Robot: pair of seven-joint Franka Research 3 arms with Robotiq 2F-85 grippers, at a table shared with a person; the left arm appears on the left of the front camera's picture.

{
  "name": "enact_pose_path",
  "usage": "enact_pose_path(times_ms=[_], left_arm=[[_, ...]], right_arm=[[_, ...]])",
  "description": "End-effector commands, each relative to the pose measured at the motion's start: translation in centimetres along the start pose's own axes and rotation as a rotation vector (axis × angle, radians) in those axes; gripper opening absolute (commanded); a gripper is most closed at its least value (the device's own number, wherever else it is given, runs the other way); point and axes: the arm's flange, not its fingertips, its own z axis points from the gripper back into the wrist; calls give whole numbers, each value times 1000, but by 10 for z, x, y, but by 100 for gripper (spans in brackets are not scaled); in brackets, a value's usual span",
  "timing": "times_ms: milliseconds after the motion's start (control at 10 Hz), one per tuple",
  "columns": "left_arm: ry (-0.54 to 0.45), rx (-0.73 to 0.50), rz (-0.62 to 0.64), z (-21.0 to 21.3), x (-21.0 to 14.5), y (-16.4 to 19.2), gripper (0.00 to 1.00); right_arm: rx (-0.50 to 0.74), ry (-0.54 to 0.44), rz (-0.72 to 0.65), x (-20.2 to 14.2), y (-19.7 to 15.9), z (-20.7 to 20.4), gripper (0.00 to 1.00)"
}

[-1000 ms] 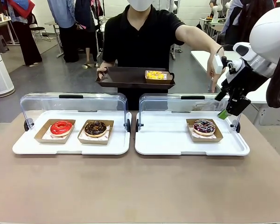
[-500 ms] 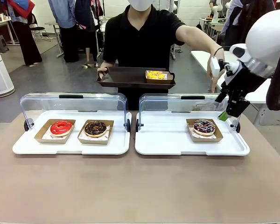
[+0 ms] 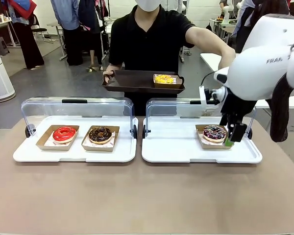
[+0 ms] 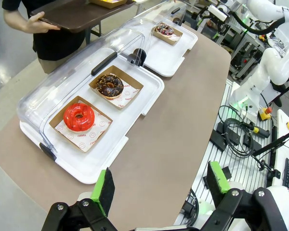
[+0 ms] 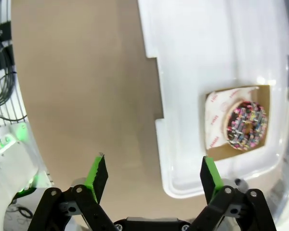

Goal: Provide the desired donut to the person.
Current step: Pick up and lift the Paper togo box containing the Donut pointed at by the person.

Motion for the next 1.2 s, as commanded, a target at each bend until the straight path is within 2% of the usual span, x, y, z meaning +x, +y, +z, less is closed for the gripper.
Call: enact_pose_path(times_ms=[0,500,700,1100], left_arm=[[-6,-2,-5,1,-1,-1,100],[-6,-2,-5,1,-1,-1,100],[-6,-2,-5,1,-1,-1,100],[-6,-2,-5,1,-1,-1,100]], right_arm=[[35,14,-9,6,-9,-26,100],[5,-29,-8,15,-40,-67,100],[2,-16,-38,18,-42,-63,100],[9,-18,-6,13,-36,-66,100]])
